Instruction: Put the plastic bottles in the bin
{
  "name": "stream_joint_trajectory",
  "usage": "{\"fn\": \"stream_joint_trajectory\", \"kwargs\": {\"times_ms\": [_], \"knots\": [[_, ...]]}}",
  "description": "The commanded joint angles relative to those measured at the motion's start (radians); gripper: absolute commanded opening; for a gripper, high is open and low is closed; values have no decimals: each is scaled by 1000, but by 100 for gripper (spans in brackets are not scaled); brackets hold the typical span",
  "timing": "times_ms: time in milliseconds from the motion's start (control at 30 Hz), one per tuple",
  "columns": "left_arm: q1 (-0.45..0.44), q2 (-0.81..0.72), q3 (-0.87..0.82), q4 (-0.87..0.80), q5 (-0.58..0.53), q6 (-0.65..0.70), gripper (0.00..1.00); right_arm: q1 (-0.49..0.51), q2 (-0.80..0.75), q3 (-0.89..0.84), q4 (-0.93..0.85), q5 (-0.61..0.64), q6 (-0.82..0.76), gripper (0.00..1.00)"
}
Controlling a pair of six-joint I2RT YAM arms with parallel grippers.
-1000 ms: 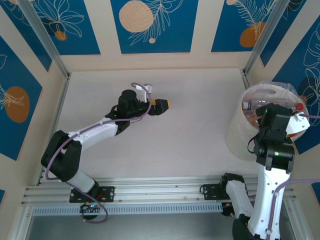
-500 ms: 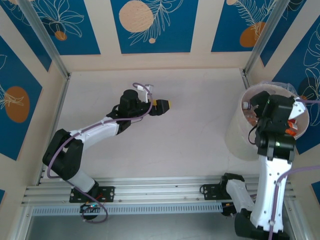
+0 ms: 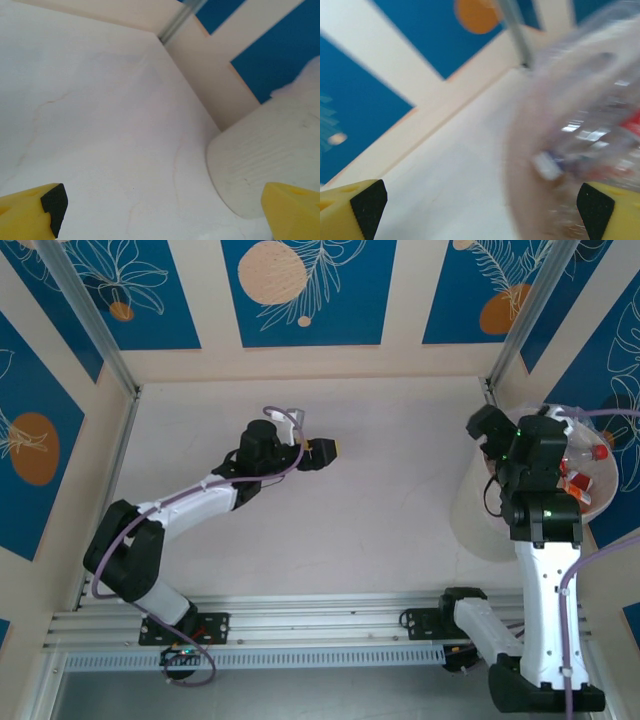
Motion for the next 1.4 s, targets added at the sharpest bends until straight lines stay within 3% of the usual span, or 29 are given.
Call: {"fn": "stream_joint_trajectory", "kwargs": {"times_ms": [0,100,233,433,633,833,1033,1233,1367], "knots": [[-3,-96,-8,-86,-197,42,100,108,5,-33,220,-113,-140,99],[4,-176,-35,-183,-414,64,100,189,38,-91,361,-280,-273,99],[38,-288,-104,-254,-647,111,100,225,115,-145,444,-518,-439,99],[123,-406,-220,-240,-902,273,100,232,244,-254,531,-444,-555,99],[244,-331,-302,-96,-1040,437,100,157,341,-465,777,-493,-613,100],[387,-154,-390,141,-825,514,100,60,478,-578,926,-464,-526,99],[457,-105,-369,186,-639,560,100,12,569,-632,1014,-458,-559,99],[473,-147,-385,128,-628,566,100,-28,611,-700,1189,-499,-580,99],[485,-203,-444,155,-616,569,100,-84,647,-749,1308,-604,-541,100]]}}
